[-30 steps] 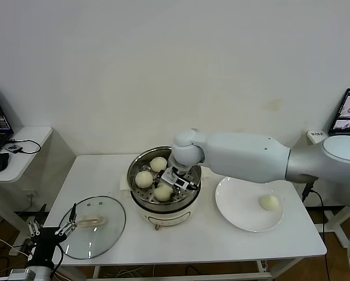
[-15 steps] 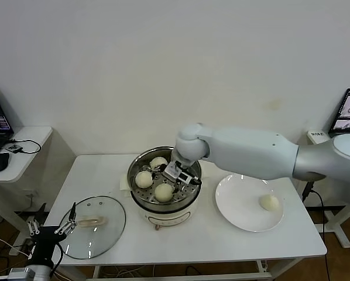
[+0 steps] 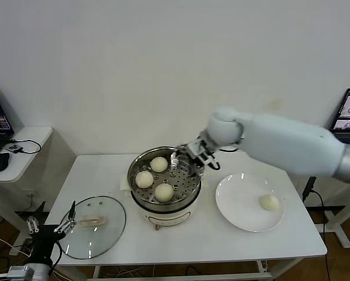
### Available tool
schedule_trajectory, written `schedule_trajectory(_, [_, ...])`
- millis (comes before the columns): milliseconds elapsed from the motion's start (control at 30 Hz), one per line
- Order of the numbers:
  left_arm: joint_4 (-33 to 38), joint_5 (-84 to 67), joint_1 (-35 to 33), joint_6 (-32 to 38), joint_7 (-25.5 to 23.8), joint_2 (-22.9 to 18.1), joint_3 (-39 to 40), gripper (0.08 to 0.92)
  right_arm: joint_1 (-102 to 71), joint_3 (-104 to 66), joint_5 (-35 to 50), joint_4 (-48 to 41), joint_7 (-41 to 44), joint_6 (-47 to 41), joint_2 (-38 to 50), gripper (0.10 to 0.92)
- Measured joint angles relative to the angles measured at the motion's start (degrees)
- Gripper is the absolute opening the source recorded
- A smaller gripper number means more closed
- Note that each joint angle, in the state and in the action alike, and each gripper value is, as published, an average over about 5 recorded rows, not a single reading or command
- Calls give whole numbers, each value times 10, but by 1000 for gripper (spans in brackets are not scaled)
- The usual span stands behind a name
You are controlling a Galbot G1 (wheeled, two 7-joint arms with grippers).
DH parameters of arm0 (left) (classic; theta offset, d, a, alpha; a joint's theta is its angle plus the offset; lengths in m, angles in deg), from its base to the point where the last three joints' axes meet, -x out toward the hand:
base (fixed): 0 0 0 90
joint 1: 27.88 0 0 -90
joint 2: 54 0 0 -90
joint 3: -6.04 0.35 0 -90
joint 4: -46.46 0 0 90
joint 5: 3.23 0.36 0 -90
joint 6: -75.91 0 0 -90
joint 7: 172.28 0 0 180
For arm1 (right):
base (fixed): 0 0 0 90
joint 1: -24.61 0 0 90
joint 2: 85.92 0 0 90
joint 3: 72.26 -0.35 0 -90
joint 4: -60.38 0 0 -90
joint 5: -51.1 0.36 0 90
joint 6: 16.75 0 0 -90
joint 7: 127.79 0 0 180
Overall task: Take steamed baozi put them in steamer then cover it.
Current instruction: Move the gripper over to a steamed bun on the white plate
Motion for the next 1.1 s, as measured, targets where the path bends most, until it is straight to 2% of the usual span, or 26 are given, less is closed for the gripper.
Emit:
schedule_trajectory(500, [4,7,4,-5,-1,3,18,823,-113,-82,-66,7,31,-36,192,823])
schedule_trajectory(800, [3,11,0,-7,-1,2,20,823,-238,-169,-129,-29,38,-30,220,823])
schedule_trajectory(1100, [2,11,-2,-7,-1,4,15,823,-325,-239,-184,-87,37,-23,205,823])
